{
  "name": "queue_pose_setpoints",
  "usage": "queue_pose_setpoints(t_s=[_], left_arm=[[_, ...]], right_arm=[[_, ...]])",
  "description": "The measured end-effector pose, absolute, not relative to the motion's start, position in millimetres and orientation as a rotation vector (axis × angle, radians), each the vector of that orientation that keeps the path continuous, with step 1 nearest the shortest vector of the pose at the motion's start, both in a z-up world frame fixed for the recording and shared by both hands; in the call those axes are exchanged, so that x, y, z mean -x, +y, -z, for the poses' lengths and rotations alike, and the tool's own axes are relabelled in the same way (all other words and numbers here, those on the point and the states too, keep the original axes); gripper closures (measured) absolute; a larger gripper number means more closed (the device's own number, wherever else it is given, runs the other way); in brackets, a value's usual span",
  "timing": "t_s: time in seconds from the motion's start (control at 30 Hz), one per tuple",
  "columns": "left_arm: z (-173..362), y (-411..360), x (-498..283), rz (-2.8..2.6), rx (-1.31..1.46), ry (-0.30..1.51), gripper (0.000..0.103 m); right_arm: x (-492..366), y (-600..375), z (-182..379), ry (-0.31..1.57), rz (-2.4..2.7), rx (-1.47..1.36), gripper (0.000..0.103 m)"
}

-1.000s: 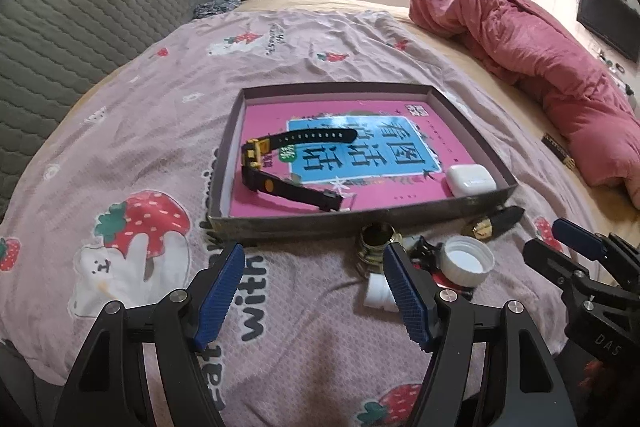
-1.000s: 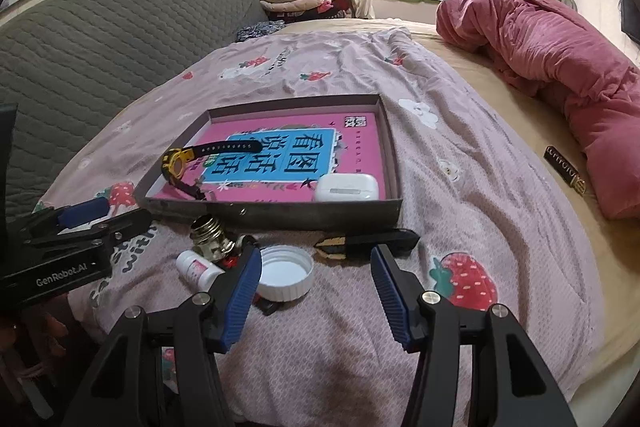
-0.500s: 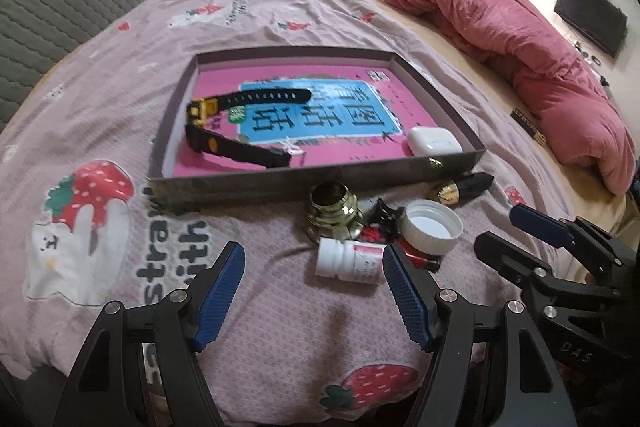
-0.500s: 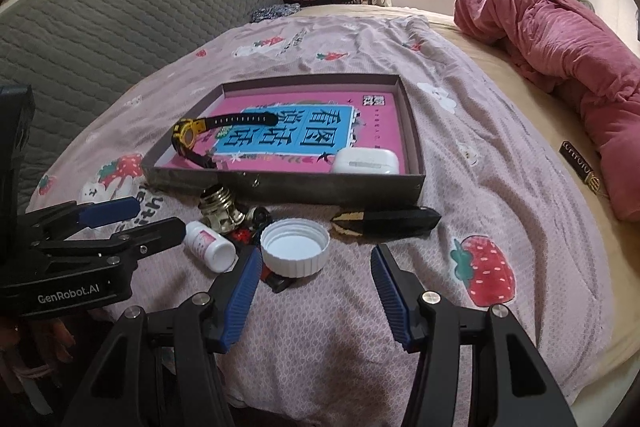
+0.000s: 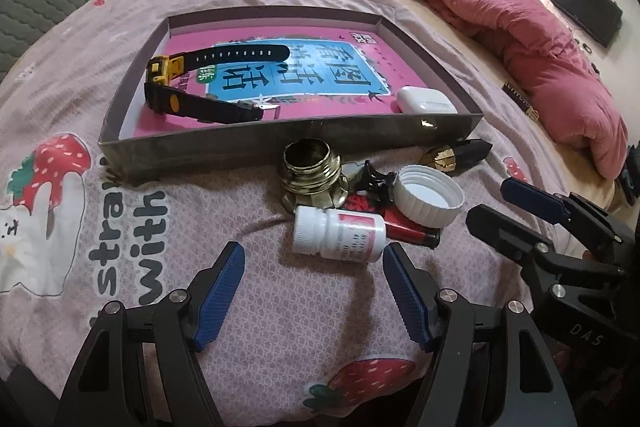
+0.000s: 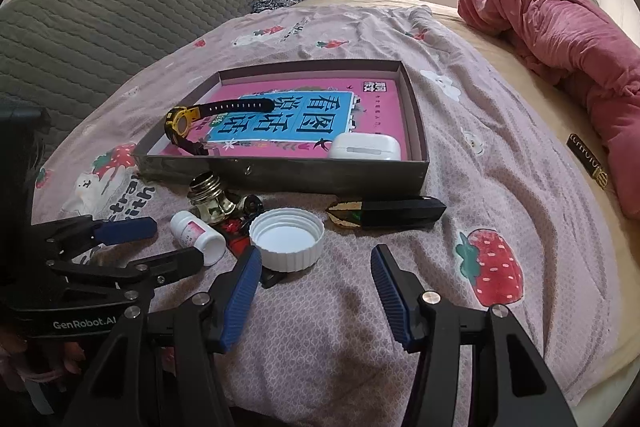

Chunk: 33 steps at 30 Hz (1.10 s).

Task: Organize rigid objects
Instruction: 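Withdraw both open tools back toward the remaining objects, then grasp the white pill bottle with the left tool while the right tool grasps the white bottle cap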

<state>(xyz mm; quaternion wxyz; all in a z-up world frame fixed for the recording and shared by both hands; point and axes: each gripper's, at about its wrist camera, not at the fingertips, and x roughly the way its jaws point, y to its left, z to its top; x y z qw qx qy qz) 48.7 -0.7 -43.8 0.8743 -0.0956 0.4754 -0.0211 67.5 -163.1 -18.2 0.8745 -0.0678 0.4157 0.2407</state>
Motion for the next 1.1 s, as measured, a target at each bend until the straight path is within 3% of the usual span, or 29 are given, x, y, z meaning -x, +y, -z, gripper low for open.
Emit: queue_pose_setpoints(t_s=[1.1], left_arm=[[59,13,-65,0.031,0.289,0.987,0.03]], right_arm=[[-105,-137,52,0.907,-0.6,0.117,0.047]])
